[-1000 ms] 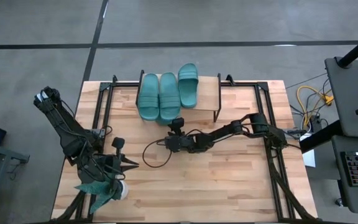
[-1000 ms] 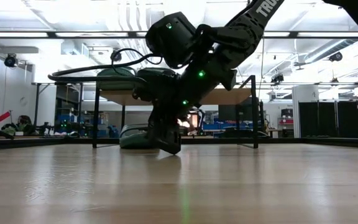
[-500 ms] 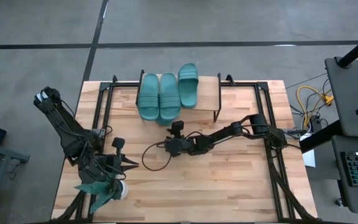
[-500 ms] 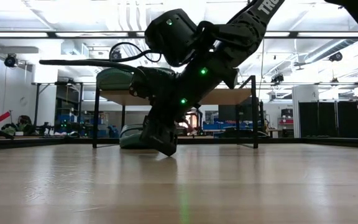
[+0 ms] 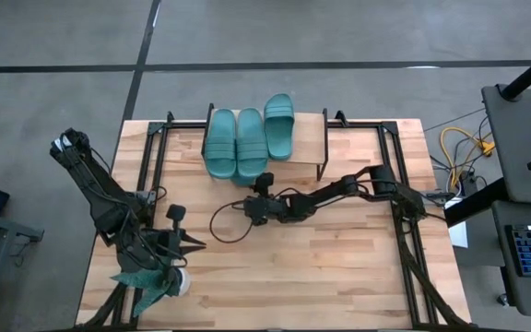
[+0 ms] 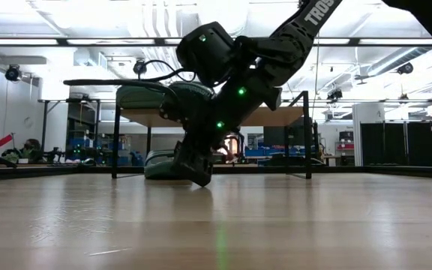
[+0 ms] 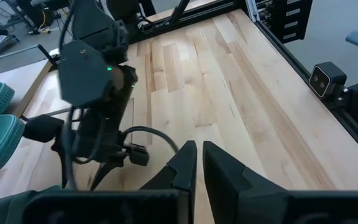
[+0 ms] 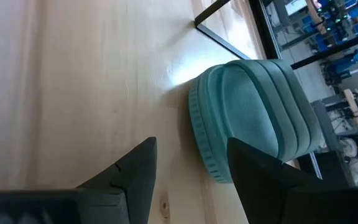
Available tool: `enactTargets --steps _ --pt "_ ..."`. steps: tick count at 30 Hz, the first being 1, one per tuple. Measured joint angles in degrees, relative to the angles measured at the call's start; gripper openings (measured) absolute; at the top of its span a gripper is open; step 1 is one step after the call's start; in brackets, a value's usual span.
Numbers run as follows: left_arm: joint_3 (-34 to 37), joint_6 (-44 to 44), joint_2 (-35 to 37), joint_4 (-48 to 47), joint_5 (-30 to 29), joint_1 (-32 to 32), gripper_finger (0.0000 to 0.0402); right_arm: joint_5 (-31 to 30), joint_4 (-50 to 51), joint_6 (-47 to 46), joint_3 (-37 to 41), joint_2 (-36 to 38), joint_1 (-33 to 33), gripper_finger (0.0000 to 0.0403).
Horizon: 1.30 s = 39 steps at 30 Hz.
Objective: Pick and place slides into the shelf
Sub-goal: Put the blue slipper on the shelf
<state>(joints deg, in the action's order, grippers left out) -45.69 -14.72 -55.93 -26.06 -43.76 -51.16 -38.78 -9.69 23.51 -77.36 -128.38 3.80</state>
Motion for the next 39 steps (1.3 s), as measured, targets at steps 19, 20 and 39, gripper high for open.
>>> enactTargets --steps 19,20,39 --pt "0.00 -0.15 -0.19 0.66 1.59 0.02 0.0013 4.93 -0.27 -0.59 0.00 -0.02 -2.91 0.0186" --pt "0.00 -0.16 -0.19 0.74 1.57 0.02 0.0013 5.73 -0.31 -0.59 0.00 -0.02 -3.13 0.0184" --pt "0.11 -0.13 -0.30 1.52 2.27 0.02 0.0013 7.71 -0.20 -2.36 0.00 -0.04 -4.49 0.0062"
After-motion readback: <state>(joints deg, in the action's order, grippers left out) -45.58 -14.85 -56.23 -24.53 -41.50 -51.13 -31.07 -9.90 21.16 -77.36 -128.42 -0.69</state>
